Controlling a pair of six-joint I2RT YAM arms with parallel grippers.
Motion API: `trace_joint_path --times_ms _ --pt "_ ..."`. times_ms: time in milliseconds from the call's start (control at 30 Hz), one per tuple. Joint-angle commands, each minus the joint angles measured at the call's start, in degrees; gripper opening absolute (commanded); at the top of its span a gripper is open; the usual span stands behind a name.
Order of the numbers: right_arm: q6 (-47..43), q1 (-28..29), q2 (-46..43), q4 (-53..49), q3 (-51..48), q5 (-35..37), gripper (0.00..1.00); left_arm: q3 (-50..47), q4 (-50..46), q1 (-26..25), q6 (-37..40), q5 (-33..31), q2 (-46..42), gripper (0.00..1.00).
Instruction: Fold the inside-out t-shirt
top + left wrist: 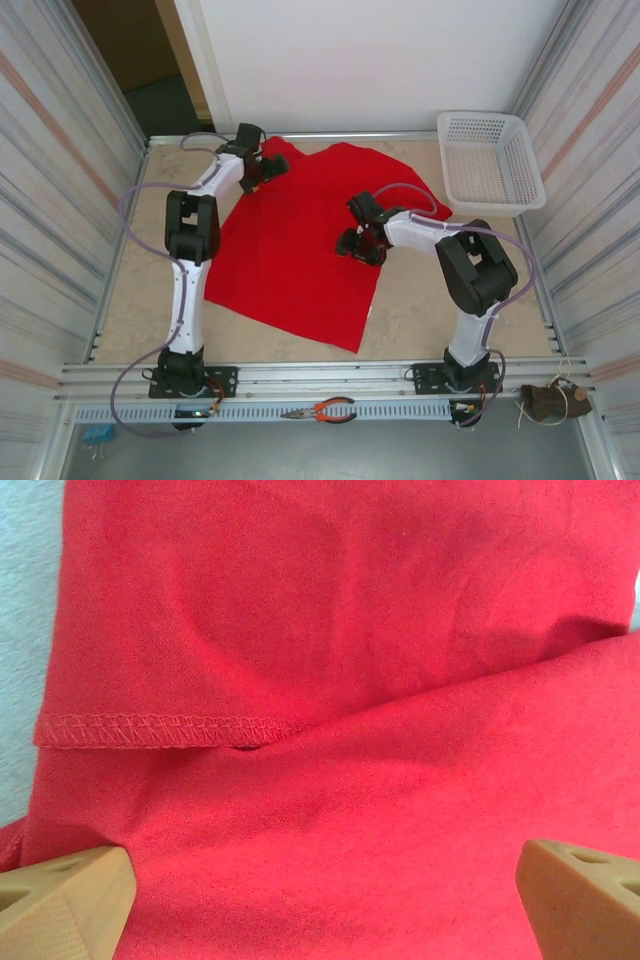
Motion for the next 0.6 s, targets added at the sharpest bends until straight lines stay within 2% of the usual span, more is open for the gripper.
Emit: trace_joint_path --times_ms 0,133,367,467,567 --pt "0.6 -3.5 0.4 -5.2 -3.1 3.8 0.59 -5.4 -1.7 1.4 -2.3 -1.2 -2.3 0.99" --pt "-0.9 -8.4 0.2 -6.8 -3.1 4.5 0.59 -12.6 1.1 1.9 -4.7 -1.7 -5.7 0.99" --pt "-4.8 -14.9 3.0 -11.1 1.9 8.6 0.59 -28.4 8.6 1.1 -14.1 -3.7 -14.1 0.99" --pt "-6.1 -16.7 4.9 -12.8 4.7 9.9 0.59 -29.4 10.1 0.7 -12.5 -4.1 -16.1 0.99" --pt "-8.6 -17.1 4.5 -13.2 6.7 8.7 0.59 -26.0 8.4 0.6 -6.1 -4.7 -18.5 0.99"
